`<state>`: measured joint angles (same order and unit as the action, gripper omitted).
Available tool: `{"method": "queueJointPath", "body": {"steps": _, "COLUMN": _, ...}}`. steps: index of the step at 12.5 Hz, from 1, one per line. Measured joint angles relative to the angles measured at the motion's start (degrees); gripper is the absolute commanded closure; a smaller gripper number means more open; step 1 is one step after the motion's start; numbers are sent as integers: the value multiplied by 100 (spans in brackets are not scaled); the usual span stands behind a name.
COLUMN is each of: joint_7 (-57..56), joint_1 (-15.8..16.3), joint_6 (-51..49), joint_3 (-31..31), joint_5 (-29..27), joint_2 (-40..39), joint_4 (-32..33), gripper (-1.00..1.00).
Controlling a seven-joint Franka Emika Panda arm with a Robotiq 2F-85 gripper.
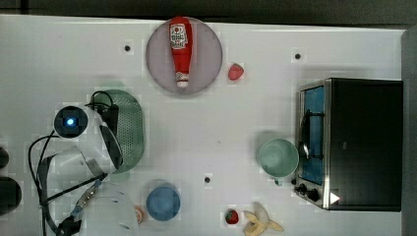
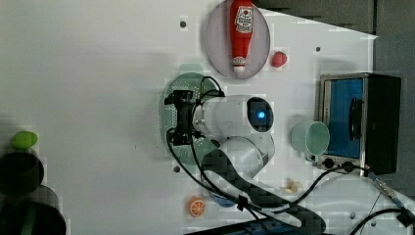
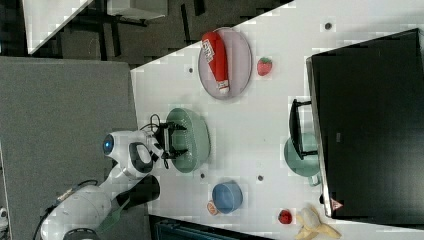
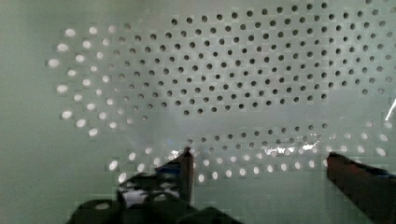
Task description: Drag strainer right to left.
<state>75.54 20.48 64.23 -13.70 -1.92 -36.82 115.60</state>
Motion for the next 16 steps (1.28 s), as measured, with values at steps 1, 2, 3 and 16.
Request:
{"method": "queueJointPath", "body": {"steps": 1, "joint_7": 28, "joint_1": 63, "joint_6": -17, "joint_3": -22, "joint_5": 55, "joint_2": -3, "joint_4": -56, "gripper": -100}}
{"method": "queueJointPath", "body": {"steps": 2, "joint_7": 112, "joint_1": 120, "joint_6": -39, "joint_3": -71, "joint_5": 40, "joint_2": -28, "joint_4": -140, "gripper": -100}}
{"method": "queueJointPath", "body": {"steps": 3, "joint_7": 229, "joint_1": 196, "joint_6": -95, "joint_3": -131, "joint_5": 56, "joint_2": -143, "joint_4": -341, "gripper": -100}}
{"method": "queueJointPath", "body": {"steps": 16, "joint_7": -11, "joint_1": 649, "joint_6": -1866, "joint_3": -117, "joint_5": -107, "joint_2": 624, "joint_4": -548, "gripper": -100}}
